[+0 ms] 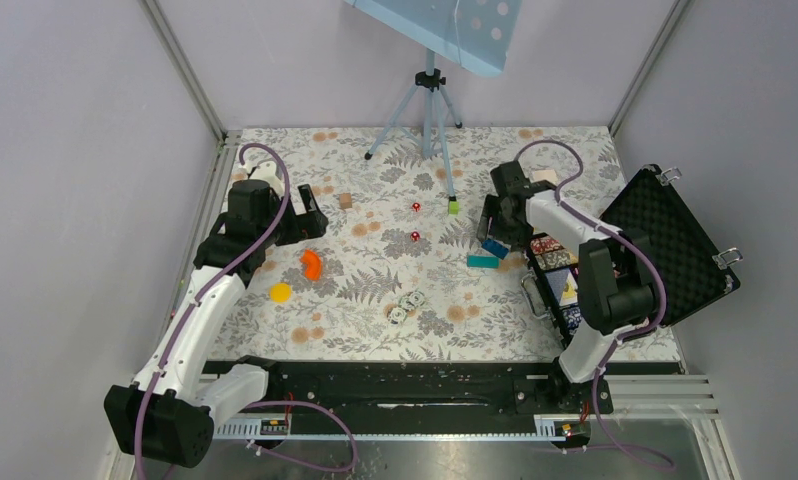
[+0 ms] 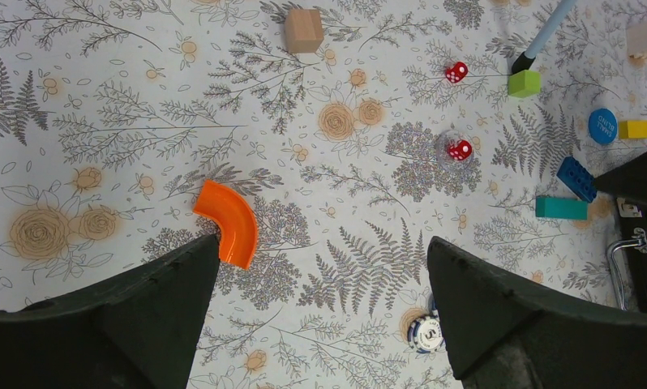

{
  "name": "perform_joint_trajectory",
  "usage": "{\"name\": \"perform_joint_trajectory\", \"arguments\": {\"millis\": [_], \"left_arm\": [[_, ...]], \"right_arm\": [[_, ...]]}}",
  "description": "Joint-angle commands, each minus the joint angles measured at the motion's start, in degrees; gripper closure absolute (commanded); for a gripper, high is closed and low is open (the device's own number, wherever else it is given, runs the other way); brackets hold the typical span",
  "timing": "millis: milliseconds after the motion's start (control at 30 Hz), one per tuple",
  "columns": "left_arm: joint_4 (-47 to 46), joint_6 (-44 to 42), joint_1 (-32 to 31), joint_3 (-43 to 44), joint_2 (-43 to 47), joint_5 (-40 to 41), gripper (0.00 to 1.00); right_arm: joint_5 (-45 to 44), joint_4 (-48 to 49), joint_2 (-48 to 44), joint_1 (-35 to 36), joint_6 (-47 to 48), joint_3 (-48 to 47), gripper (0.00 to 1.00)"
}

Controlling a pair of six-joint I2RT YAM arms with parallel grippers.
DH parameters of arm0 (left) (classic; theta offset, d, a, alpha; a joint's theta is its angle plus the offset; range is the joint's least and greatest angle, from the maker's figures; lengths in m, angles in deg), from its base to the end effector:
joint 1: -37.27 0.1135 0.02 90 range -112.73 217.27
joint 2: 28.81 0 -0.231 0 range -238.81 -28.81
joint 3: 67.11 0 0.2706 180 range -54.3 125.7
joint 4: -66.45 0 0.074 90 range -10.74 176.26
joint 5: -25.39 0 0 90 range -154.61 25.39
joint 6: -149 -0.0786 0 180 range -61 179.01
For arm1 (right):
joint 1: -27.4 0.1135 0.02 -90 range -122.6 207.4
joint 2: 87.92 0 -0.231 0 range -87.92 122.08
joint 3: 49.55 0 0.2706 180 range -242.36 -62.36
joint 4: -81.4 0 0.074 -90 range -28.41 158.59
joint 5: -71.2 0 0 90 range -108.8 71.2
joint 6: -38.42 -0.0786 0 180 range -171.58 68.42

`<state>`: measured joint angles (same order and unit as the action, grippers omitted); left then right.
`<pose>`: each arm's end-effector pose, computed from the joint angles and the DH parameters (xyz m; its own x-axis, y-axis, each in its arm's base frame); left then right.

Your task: Pack up texas hold em set

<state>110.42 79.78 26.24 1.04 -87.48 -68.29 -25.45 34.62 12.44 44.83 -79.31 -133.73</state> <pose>0.2861 -0.0609 0.2691 -0.6058 -0.2426 -0.7577 0.0299 0.9448 -0.3264 0.3754 0.1083 0.1299 -0.8673 0.2121 -0.4504 0.1765 0.9769 0.1202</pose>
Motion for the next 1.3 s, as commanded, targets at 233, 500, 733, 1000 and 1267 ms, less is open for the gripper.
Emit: {"name": "perform_joint_trajectory", "arguments": {"millis": [233, 500, 733, 1000, 1267], "left_arm": [[-2.5, -0.65, -0.59, 0.0, 0.08, -0.3, 0.01], [-2.5, -0.29, -2.2, 0.22, -0.56, -1.21, 0.01], [-1.8, 1.78, -4.65, 0.13, 0.59, -1.85, 0.04], [-3.6, 8.13, -14.61, -0.43, -1.36, 1.2, 0.08], [-6.67, 10.41, -19.91, 0.93, -6.6, 2.94, 0.1]], "right_arm": [[2.21, 8.01, -4.3, 1.99, -6.05, 10.69, 0.28], [1.8, 11.44, -3.2, 1.99, -3.38, 10.64, 0.28], [4.46, 13.56, -2.13, 2.13, -3.21, 12.31, 0.35], [7.64, 15.55, -2.85, 3.25, -4.25, 15.27, 0.38], [11.9, 19.75, -2.54, 6.47, -4.39, 15.48, 0.38]]}}
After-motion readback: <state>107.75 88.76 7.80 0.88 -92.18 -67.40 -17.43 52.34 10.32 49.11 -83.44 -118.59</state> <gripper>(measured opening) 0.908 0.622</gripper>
